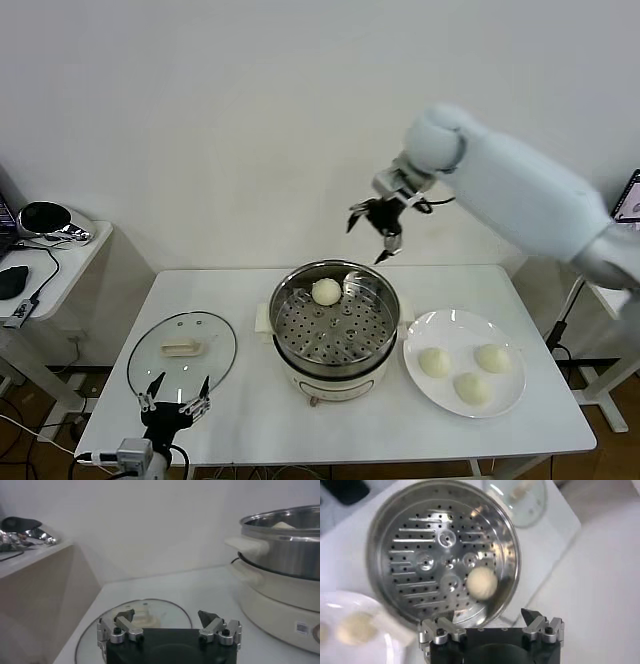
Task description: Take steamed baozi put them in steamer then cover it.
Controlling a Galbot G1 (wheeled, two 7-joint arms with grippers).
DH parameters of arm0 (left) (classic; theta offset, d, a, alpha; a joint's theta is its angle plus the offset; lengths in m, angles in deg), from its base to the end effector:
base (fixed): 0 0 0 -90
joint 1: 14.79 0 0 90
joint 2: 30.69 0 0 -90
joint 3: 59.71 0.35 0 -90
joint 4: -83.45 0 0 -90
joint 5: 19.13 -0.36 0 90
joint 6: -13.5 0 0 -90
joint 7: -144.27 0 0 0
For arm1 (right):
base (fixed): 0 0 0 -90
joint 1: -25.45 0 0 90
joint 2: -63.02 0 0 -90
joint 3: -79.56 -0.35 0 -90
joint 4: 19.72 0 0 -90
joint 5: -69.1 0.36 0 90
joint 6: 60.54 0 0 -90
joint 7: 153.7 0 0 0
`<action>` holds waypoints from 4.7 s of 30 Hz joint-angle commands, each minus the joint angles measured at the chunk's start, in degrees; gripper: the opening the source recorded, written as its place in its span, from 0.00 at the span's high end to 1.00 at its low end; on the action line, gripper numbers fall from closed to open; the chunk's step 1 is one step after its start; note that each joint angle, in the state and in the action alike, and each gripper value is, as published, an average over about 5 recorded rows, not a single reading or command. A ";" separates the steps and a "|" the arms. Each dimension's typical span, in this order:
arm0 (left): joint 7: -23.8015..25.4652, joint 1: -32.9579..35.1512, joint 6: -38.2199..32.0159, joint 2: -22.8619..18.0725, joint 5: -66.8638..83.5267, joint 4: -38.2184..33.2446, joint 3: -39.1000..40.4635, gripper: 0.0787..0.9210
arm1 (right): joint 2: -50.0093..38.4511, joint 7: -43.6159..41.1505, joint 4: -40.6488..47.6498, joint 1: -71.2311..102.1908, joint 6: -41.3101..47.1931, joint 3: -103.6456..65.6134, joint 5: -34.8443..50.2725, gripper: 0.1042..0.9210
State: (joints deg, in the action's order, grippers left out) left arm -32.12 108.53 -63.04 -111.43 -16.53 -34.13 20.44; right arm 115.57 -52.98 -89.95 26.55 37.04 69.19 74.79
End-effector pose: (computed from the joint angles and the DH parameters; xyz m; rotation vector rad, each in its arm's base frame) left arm 0.1681 0.0834 -0.3166 0.0381 -2.8087 -0.2300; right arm 0.5782 -0.0223 0.0499 1.5862 -1.3797 1.6043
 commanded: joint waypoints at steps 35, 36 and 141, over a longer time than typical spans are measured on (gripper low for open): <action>0.08 -1.28 0.30 0.02 -0.18 2.98 1.09 0.12 | -14.48 11.87 -11.63 32.30 20.11 -8.00 -11.13 0.12; 0.08 -1.29 0.28 0.00 -0.19 3.09 1.08 0.12 | -13.87 12.49 -11.00 32.67 20.00 -8.24 -11.36 0.12; -0.54 -2.34 0.60 -0.44 -1.43 0.34 4.25 0.12 | 22.99 8.05 3.51 1.28 29.27 9.41 11.03 0.42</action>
State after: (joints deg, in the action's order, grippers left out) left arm -32.71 105.97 -62.52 -112.00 -17.95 -32.96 24.76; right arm 129.82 -45.03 -88.97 24.47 65.10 78.54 86.23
